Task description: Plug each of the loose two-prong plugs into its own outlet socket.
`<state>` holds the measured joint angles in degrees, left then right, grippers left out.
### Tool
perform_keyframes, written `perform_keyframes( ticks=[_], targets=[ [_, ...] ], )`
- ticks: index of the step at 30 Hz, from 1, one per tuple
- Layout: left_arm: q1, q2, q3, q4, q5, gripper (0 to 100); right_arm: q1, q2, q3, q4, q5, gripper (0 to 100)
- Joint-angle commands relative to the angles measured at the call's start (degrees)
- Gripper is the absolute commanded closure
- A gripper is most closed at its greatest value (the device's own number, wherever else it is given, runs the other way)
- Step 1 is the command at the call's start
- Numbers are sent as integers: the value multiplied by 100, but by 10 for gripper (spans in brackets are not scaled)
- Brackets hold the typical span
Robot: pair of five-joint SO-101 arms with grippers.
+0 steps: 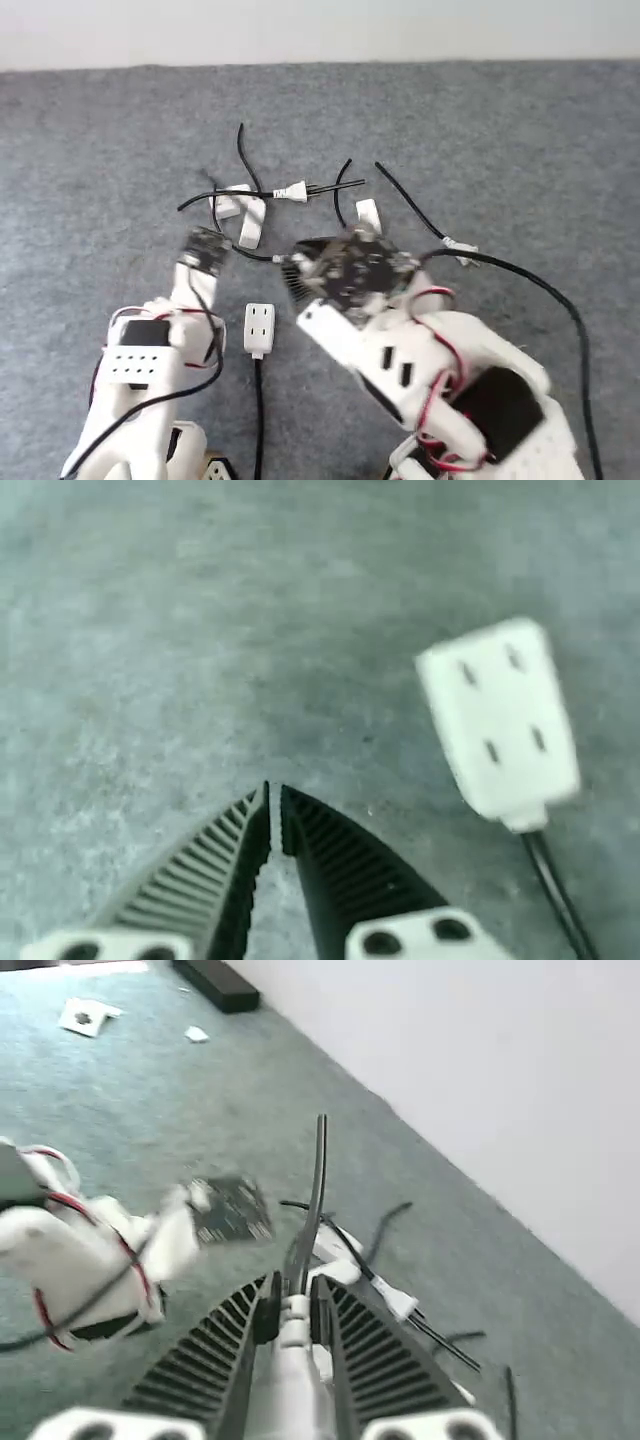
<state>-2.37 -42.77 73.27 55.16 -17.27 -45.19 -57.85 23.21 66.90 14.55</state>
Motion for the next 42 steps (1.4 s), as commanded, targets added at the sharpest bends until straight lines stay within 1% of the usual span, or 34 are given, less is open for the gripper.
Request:
perform_keyframes(
  ticks=[1,5,8,14,18,24,33,35,37,40,42],
  targets=[
    [132,9,-101,132,-325,985,-391,330,-404,-259,-79,990],
    [114,-18,-101,114,-325,985,-479,708,-308,-198,-123,990],
    [114,-35,-101,114,-334,985,-409,804,176,-374,-123,990],
    [114,-35,-101,105,-343,985,-180,813,1582,-1420,-79,990],
    [114,-35,-101,105,-343,985,-198,848,2119,-1780,-79,990],
    [114,-35,-101,105,-343,985,-171,848,2523,-2141,-70,990],
    [114,-44,-110,132,-352,985,-154,945,2664,-2457,-62,990],
    [105,-44,-110,132,-352,985,-75,1077,2664,-2475,-9,990],
    [105,-44,-110,132,-352,985,145,1130,2593,-2404,-114,990],
    [70,-44,-119,97,-352,985,760,1200,2189,-1684,-545,990],
    [-141,-44,-145,62,-343,985,1112,1253,2084,-1253,-686,990]
  ],
)
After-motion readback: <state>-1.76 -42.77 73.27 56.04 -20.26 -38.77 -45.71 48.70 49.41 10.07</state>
